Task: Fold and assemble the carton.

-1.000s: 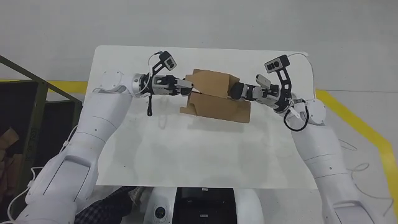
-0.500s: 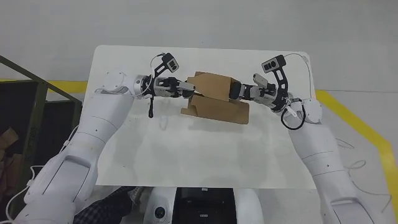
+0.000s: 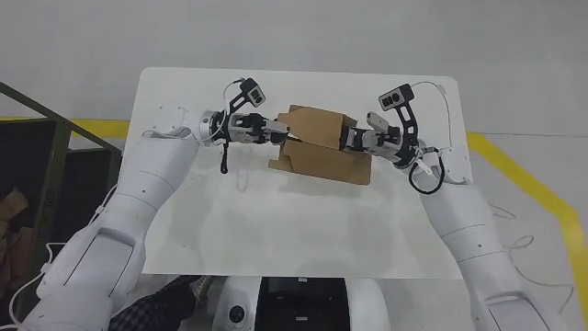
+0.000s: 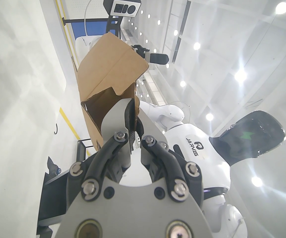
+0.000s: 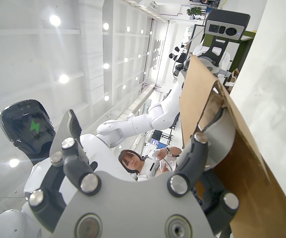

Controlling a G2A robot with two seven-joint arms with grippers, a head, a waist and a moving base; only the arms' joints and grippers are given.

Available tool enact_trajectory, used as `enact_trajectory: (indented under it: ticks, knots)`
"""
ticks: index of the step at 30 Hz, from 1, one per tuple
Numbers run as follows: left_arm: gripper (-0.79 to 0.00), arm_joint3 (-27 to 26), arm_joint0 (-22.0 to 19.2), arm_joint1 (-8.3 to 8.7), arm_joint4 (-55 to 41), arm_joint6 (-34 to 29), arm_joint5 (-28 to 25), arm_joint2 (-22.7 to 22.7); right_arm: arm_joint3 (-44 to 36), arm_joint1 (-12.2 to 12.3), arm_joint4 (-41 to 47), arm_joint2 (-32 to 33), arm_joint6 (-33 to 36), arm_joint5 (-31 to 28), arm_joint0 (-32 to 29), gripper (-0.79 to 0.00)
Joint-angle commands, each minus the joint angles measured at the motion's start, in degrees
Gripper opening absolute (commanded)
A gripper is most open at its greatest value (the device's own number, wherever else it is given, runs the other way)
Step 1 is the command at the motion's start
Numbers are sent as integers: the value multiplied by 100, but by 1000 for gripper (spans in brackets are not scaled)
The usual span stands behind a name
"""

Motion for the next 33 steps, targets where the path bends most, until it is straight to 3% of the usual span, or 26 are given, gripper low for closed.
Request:
enact_trajectory:
  ticks: [1,3,8,12,14,25,31,33]
  knots:
    - [-785,-8,-3,-3,-12,0,-2,17,6,-3,1,-3,-7,-7,6,0]
    - [-785,-6,-6,-5,-17,0,-6,28,14,-5,-7,-4,-34,-23,12,-18]
    - [-785,0,-17,-12,-22,0,-10,59,51,-10,-76,-19,-91,-66,28,-151]
    - [-785,0,-22,-13,-18,0,-10,76,65,-13,-140,-38,-103,-85,33,-348]
    - [-785,-10,-23,-14,-9,0,-10,88,74,-13,-184,-48,-114,-94,40,-409]
    - [-785,-51,-41,-10,32,0,-10,105,87,2,-532,-123,-82,-66,65,-496]
    - [-785,-64,-50,-4,8,0,-9,113,71,15,-755,-148,-175,-82,54,-600]
    - [-785,-64,-51,-2,0,0,-7,116,67,17,-797,-158,-203,-85,52,-693]
